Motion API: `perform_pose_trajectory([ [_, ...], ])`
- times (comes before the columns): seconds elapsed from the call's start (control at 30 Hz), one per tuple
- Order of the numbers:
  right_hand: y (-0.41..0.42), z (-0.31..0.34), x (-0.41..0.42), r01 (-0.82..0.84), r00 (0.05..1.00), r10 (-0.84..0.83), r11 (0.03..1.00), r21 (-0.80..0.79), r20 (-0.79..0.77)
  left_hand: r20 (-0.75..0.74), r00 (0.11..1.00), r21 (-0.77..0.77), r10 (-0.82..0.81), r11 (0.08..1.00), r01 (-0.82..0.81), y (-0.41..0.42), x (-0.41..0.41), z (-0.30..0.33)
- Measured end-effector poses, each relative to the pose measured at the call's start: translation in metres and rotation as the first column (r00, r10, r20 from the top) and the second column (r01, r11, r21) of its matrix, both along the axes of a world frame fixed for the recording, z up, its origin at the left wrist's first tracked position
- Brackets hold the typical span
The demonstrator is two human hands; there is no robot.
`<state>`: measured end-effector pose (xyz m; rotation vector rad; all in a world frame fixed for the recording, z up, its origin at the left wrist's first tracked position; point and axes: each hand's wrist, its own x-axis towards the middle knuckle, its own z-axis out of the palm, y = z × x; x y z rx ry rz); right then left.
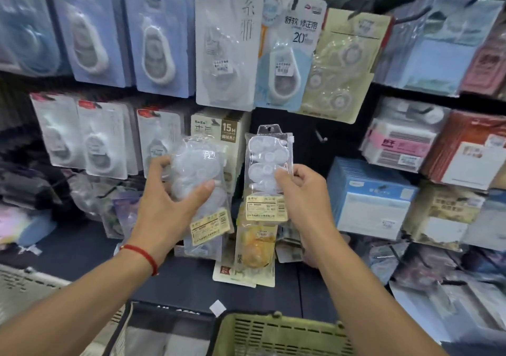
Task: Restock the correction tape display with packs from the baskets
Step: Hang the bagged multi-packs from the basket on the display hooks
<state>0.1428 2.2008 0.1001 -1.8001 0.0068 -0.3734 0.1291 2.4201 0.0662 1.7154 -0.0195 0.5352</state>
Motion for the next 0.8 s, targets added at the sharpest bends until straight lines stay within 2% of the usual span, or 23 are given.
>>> perform_pose_trajectory([
  [0.17,0.004,-0.002,-0.001,0.043,0.997,-0.043,0.999,0.0,0.066,-0.001,1.0,-0.072,-0.026,0.997,0.026,-0.002,0.0,0.0],
  [0.33,0.0,-0.002,0.0,0.072,0.997,-0.07,0.997,-0.038,0.035,0.005,0.999,-0.099,-0.05,0.994,0.051,-0.001,0.003,-0.002],
  [0.4,-0.003,-0.001,0.005,0.082,0.997,-0.081,0.98,-0.184,0.011,0.005,0.998,-0.105,-0.063,0.992,0.063,0.0,0.004,-0.003],
  [0.47,-0.006,0.0,0.006,0.148,0.988,-0.156,0.881,-0.45,0.021,0.0,0.996,-0.123,-0.09,0.988,0.089,-0.002,0.003,-0.005],
  [0.5,-0.006,0.0,0.004,0.164,0.986,-0.152,0.849,-0.501,0.066,-0.002,0.995,-0.132,-0.104,0.986,0.103,-0.005,0.002,-0.005],
  [0.57,-0.006,-0.001,-0.005,0.064,0.994,-0.014,0.883,-0.465,0.111,-0.003,0.99,-0.151,-0.138,0.979,0.136,-0.012,-0.001,-0.006],
  [0.67,-0.005,-0.012,-0.021,-0.238,0.97,0.237,0.892,-0.384,-0.05,-0.027,0.975,-0.221,-0.218,0.953,0.207,-0.025,-0.003,-0.008],
  [0.73,-0.005,-0.022,-0.028,-0.263,0.963,0.267,0.878,-0.401,-0.047,-0.047,0.963,-0.275,-0.266,0.93,0.243,-0.034,-0.002,-0.008],
  [0.8,-0.006,-0.027,-0.031,-0.237,0.97,0.241,0.928,-0.287,-0.023,-0.056,0.954,-0.309,-0.293,0.914,0.263,-0.042,-0.001,-0.008],
])
